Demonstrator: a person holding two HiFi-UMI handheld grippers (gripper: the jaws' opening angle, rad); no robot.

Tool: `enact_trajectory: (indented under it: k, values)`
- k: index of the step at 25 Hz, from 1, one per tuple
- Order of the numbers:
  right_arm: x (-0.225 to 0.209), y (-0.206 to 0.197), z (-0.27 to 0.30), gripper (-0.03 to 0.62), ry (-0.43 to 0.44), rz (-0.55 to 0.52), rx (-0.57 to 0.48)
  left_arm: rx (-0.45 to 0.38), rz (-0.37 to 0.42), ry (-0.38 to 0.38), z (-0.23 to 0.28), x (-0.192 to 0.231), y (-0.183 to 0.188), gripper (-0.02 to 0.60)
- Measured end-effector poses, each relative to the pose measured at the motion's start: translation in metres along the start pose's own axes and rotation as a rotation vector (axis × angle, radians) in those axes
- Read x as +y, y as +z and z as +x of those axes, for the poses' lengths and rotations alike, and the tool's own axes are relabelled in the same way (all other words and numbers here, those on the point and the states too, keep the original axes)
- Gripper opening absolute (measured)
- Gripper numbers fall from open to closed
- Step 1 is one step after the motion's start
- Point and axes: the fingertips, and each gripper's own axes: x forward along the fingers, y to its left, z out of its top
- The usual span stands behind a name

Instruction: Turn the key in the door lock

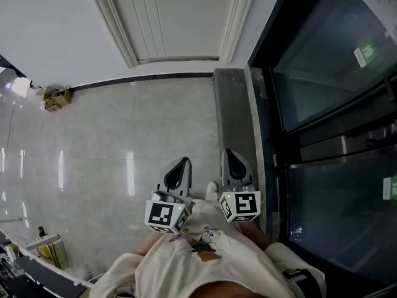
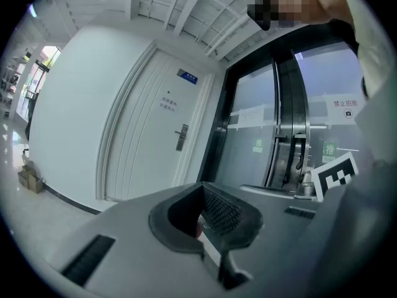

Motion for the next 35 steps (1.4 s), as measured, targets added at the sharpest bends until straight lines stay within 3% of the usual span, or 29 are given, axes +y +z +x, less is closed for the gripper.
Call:
enact_trajectory:
  k: [4, 12, 16, 19, 25, 28, 32, 35]
  values:
    - [0.006, 0.003, 0.005, 0.007, -0.009, -0.014, -0.011, 0.017, -0.066, -0.025, -0.002, 0.011, -0.003, 0.006]
    - [0.027, 0.004, 0.029, 0.006, -0.043, -0.024, -0.036, -0.021, -0.036, -0.027, -0.01, 0.049, 0.008, 0.006]
    - [0.026, 0.003, 0.05, 0.008, -0.017, 0.039, -0.021, 0.001, -0.067, -0.045, 0.01, 0.066, 0.006, 0.006]
    - [0.005, 0.0, 0.07, 0.008, -0.043, -0.008, 0.0, 0.019, -0.07, -0.068, 0.039, 0.071, 0.009, 0.006]
    - [-0.055, 0.0, 0.176, 0.008, -0.061, -0.143, -0.019, 0.042, -0.052, -0.108, 0.153, 0.112, 0.015, 0.006]
    - [-0.093, 0.011, 0.248, 0.008, -0.036, -0.218, -0.055, 0.069, -0.022, -0.077, 0.238, 0.142, 0.021, 0.006]
    - [-0.153, 0.052, 0.357, 0.008, 0.079, -0.23, -0.107, 0.086, 0.007, -0.106, 0.374, 0.16, 0.059, 0.006]
    - [-0.215, 0.082, 0.434, 0.011, 0.062, -0.316, -0.025, 0.056, 0.0, -0.098, 0.458, 0.17, 0.088, 0.006]
